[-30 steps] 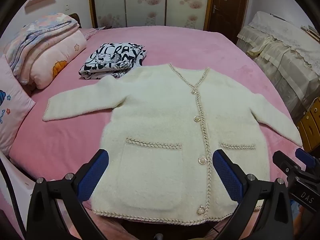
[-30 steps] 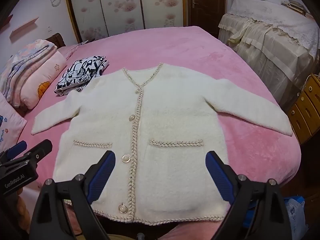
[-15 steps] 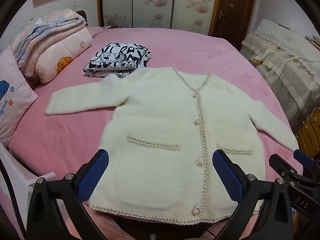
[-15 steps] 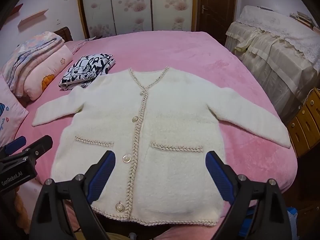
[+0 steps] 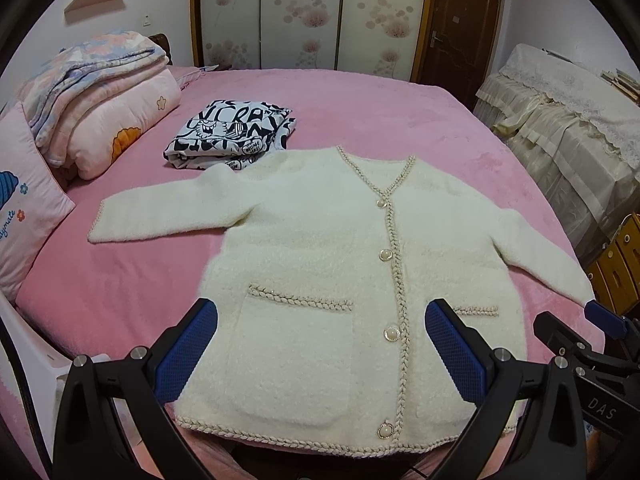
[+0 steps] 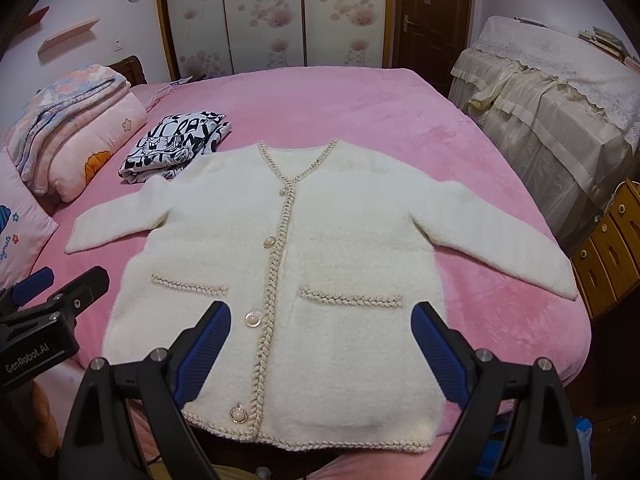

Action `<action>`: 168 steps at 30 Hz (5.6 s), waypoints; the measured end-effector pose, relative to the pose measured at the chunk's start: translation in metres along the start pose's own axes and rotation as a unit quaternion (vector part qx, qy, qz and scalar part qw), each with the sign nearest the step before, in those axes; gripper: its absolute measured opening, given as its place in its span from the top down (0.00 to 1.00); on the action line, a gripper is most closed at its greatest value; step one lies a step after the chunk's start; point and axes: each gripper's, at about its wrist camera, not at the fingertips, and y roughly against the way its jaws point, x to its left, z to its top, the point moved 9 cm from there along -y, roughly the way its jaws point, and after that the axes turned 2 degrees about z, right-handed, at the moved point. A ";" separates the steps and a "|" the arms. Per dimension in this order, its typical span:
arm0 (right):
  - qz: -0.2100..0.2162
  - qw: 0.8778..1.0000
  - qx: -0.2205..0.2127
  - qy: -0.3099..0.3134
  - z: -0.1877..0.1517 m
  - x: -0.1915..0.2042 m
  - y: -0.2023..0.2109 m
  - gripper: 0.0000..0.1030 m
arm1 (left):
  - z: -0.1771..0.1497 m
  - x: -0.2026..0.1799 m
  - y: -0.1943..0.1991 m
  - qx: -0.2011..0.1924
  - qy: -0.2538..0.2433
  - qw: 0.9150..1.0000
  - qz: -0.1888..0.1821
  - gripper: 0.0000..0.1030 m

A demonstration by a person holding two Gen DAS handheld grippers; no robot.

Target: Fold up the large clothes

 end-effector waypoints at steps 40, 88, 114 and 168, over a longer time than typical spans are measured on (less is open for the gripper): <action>0.008 1.000 0.019 -0.007 -0.009 -0.006 -0.016 0.10 | -0.008 -0.002 -0.017 0.016 0.009 1.000 0.010 0.00; 0.017 0.999 0.001 -0.030 0.000 -0.022 -0.008 0.10 | -0.008 -0.027 -0.027 0.049 -0.027 0.998 -0.016 0.00; -0.106 0.980 -0.132 -0.101 0.072 -0.221 0.042 0.11 | 0.129 -0.219 0.009 -0.098 -0.137 0.982 -0.088 0.00; 0.005 0.956 -0.152 -0.249 0.065 -0.367 -0.084 0.92 | 0.044 -0.390 -0.194 0.030 -0.219 0.964 -0.146 0.00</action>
